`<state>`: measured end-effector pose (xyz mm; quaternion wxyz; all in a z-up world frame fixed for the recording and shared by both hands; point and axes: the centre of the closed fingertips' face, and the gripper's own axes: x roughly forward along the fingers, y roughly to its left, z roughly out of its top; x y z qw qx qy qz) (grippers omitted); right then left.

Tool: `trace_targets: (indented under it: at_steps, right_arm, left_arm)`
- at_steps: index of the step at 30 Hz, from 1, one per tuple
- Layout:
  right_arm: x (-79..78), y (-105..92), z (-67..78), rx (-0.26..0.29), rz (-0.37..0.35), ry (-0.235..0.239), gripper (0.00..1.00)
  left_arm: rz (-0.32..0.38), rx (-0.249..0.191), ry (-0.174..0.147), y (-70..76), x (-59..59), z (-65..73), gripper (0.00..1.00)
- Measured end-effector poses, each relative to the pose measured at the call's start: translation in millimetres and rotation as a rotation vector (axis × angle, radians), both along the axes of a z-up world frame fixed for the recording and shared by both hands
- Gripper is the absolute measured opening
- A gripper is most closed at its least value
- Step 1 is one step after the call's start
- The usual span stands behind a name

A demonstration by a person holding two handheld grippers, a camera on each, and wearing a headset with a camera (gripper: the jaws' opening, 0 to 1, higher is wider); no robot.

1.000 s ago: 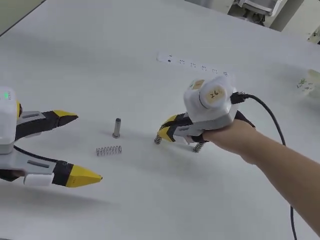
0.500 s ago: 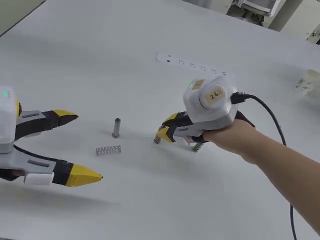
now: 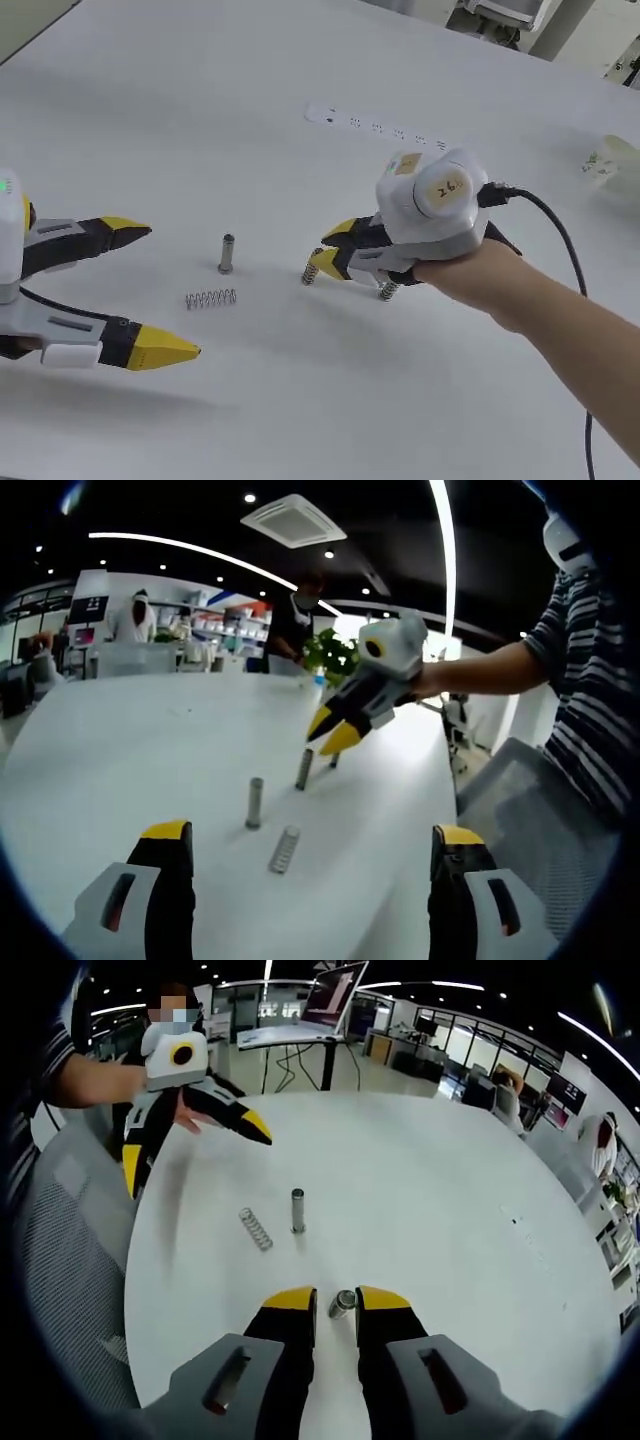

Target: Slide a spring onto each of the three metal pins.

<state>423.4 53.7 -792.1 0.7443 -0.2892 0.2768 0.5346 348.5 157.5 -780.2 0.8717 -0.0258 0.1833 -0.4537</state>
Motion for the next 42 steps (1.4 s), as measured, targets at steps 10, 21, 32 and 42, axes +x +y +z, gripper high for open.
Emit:
trace_targets:
  at_steps: [10,21,32,42]
  right_arm:
    - [-13.7,14.5,12.9,0.032,0.061,-0.005,0.13]
    - [-32.1,35.6,12.2,0.006,0.173,-0.008,0.13]
    - [-46.7,54.9,1.3,-0.054,0.291,-0.006,0.12]
    - [-56.8,73.6,-5.5,-0.101,0.403,-0.018,0.11]
  left_arm:
    - [0.0,0.001,0.002,0.8,0.8,-0.9,0.95]
    - [0.004,0.001,0.002,4.1,0.0,-1.3,0.95]
    - [0.007,0.004,0.005,6.5,-1.6,-1.9,0.95]
    - [0.005,0.006,0.005,6.4,-2.6,-1.9,0.95]
